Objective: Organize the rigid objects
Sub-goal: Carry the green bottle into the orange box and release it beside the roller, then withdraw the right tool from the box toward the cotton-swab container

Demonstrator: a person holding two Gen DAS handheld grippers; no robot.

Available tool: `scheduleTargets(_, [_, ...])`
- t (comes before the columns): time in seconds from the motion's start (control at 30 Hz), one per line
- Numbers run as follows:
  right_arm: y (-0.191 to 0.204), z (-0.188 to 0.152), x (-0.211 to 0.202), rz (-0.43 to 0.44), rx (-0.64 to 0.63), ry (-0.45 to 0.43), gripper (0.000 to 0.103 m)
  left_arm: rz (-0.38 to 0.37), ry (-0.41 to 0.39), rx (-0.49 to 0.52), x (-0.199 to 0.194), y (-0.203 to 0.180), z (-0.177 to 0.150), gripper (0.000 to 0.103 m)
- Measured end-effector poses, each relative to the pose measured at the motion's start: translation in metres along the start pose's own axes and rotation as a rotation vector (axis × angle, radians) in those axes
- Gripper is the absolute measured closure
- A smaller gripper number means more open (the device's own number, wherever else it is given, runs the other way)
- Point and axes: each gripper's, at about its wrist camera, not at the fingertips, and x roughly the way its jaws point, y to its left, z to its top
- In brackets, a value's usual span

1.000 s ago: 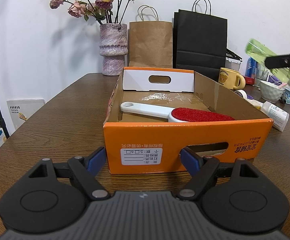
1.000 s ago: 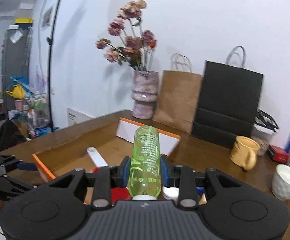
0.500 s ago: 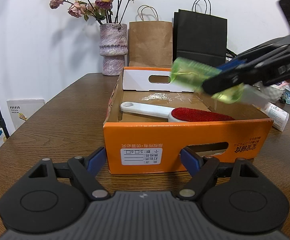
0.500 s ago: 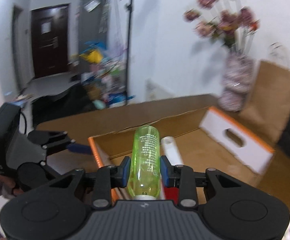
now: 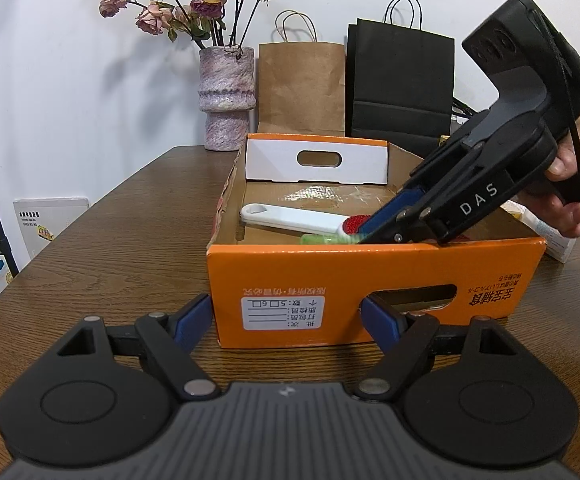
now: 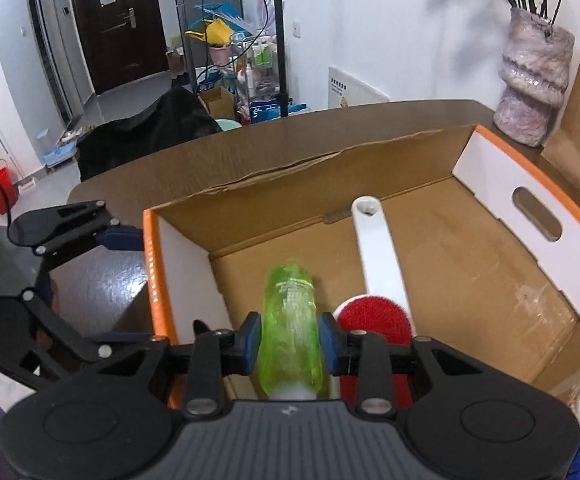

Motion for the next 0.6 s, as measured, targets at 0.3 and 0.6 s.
scheduleTargets(0.3, [0.010, 0.002, -0.013, -0.036, -0.041, -0.022, 0.072, 0.000, 0.000, 0.000, 0.000, 0.000, 0.000, 0.021])
scheduleTargets(0.6, [0.006, -0.040, -0.085, -0.172, 0.085, -0.238, 0.050, -0.001, 0.000, -0.002, 0.000, 0.000, 0.000, 0.021])
